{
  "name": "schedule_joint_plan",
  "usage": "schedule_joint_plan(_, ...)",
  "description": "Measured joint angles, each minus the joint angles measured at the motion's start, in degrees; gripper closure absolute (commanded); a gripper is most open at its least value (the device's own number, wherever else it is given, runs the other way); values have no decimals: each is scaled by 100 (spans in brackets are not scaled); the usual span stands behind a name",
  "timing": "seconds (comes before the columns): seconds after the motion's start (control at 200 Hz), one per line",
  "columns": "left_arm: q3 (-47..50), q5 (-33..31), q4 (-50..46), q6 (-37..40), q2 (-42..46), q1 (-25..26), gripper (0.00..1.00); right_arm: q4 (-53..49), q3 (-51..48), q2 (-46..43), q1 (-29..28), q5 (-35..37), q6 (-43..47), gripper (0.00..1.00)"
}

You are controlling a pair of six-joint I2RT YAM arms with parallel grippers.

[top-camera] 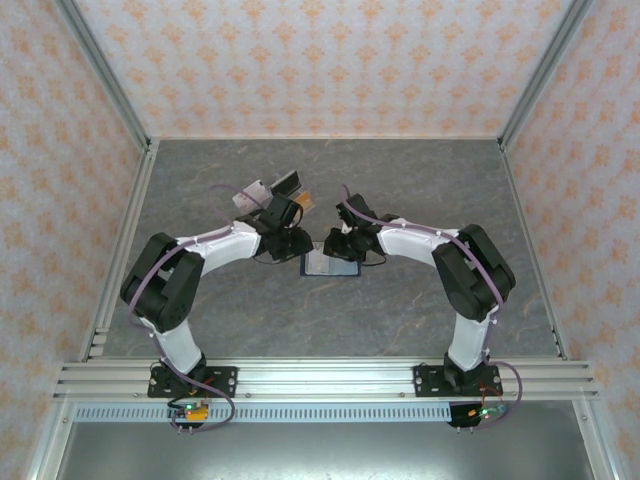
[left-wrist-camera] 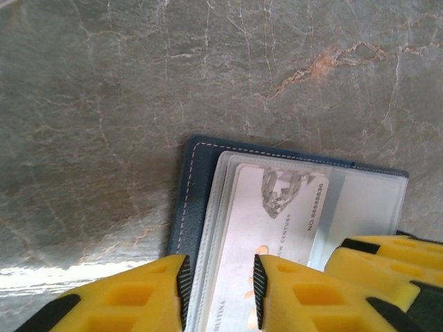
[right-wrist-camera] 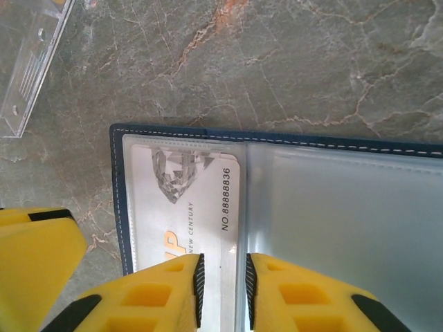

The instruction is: Take the credit cards out of the card holder

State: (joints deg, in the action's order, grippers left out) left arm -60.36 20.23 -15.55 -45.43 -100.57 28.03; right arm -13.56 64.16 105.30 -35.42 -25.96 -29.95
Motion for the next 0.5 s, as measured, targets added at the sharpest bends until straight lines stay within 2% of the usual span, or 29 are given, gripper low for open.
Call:
schedule_joint_plan(0.205, -52, 160, 74, -166, -146, 0, 79, 4, 0, 31, 0, 0, 4, 83)
schedule_joint_plan(0.315, -74, 223, 136, -236, -273, 0, 85, 17, -11, 63, 0, 0, 15, 83)
schedule_joint_plan(0.5, -74, 254, 175, -278, -402, 0, 87, 61, -22, 138, 0, 0, 17, 83)
